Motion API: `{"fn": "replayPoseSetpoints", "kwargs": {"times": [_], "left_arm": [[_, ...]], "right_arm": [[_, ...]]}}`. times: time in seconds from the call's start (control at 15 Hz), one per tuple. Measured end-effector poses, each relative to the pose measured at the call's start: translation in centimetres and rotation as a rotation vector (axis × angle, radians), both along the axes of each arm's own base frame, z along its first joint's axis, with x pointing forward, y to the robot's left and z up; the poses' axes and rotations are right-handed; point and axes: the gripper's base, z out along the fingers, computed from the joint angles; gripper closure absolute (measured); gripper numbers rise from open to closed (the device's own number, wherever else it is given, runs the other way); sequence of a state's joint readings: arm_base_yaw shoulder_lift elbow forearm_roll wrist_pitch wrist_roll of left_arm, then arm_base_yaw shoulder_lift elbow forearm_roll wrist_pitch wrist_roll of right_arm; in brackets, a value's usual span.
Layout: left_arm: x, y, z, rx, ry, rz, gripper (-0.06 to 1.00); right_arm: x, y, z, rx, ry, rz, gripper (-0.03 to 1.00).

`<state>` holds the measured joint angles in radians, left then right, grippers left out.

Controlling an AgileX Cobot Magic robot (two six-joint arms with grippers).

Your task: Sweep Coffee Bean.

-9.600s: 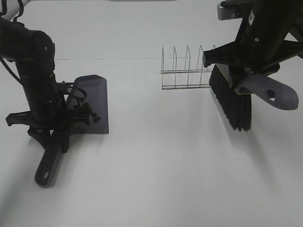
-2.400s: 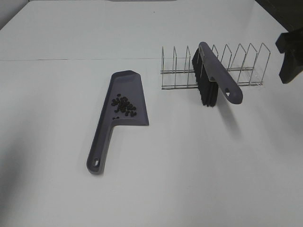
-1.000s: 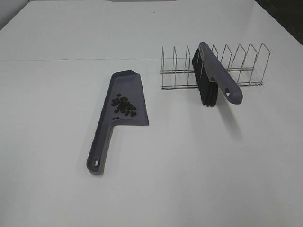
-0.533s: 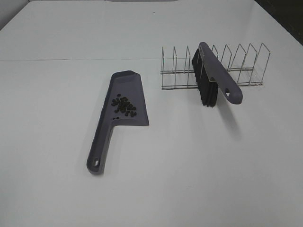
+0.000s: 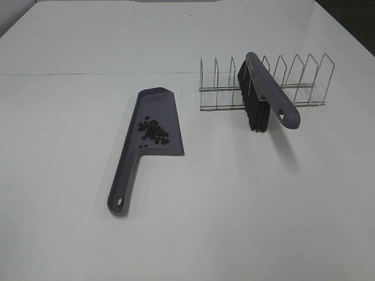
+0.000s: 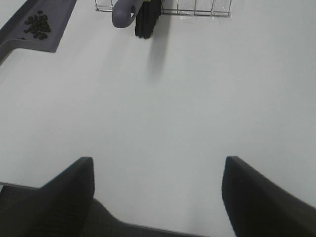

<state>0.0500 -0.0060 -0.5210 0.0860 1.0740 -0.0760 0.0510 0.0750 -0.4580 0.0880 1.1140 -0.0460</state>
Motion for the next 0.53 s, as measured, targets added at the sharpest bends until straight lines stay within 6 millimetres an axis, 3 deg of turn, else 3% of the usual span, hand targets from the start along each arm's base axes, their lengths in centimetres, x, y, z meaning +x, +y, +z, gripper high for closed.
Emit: {"fn": "replayPoseSetpoints", "kwargs": {"times": [0.53], "left_arm": [[0.0,0.0,0.0,0.0,0.0,0.0,0.18]], "right_arm": [[-1.09,-0.06,0.02,0.004,-0.08,0.0,0.36]]}}
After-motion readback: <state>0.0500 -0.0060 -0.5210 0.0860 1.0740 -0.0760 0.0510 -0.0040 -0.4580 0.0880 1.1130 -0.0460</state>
